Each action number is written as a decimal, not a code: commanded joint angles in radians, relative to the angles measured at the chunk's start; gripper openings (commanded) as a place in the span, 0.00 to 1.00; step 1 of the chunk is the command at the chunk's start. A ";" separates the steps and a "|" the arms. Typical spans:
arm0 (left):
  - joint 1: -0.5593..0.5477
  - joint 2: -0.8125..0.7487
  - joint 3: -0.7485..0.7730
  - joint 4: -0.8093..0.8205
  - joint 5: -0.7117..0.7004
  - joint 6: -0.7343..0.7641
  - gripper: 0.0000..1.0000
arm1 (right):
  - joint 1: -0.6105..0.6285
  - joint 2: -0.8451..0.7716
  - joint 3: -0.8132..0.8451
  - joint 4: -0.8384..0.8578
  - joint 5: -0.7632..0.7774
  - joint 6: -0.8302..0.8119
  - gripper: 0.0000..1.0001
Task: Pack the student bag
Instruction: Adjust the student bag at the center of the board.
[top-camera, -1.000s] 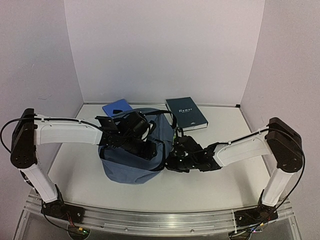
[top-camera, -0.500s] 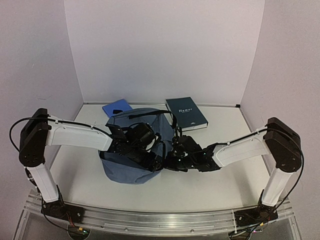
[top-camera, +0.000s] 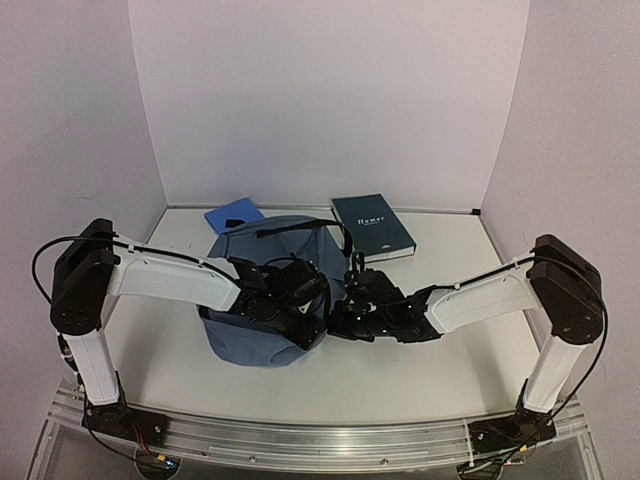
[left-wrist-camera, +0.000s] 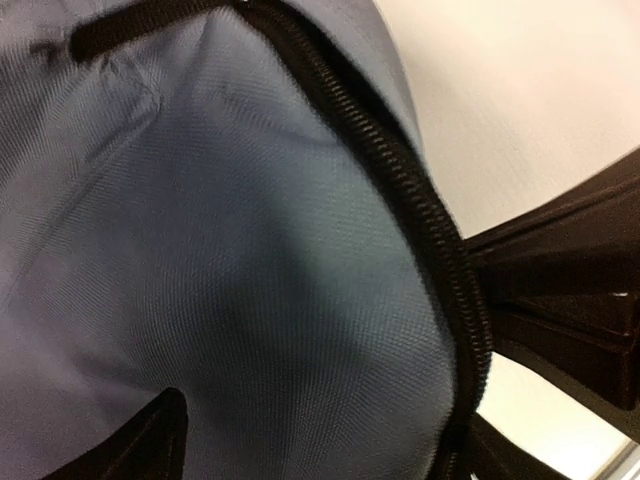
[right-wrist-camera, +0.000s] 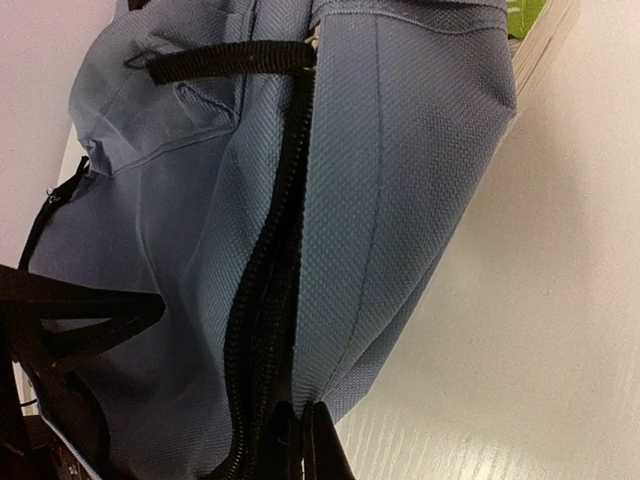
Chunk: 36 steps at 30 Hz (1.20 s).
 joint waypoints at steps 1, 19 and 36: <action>0.006 -0.009 0.047 -0.038 -0.256 -0.032 0.71 | -0.001 -0.032 0.022 0.040 0.009 -0.004 0.00; 0.007 -0.070 0.123 -0.098 -0.451 0.047 0.00 | -0.001 -0.026 0.022 -0.043 0.126 -0.014 0.00; 0.193 -0.221 0.416 -0.293 0.011 0.171 0.00 | -0.196 -0.108 0.026 -0.230 0.292 -0.268 0.00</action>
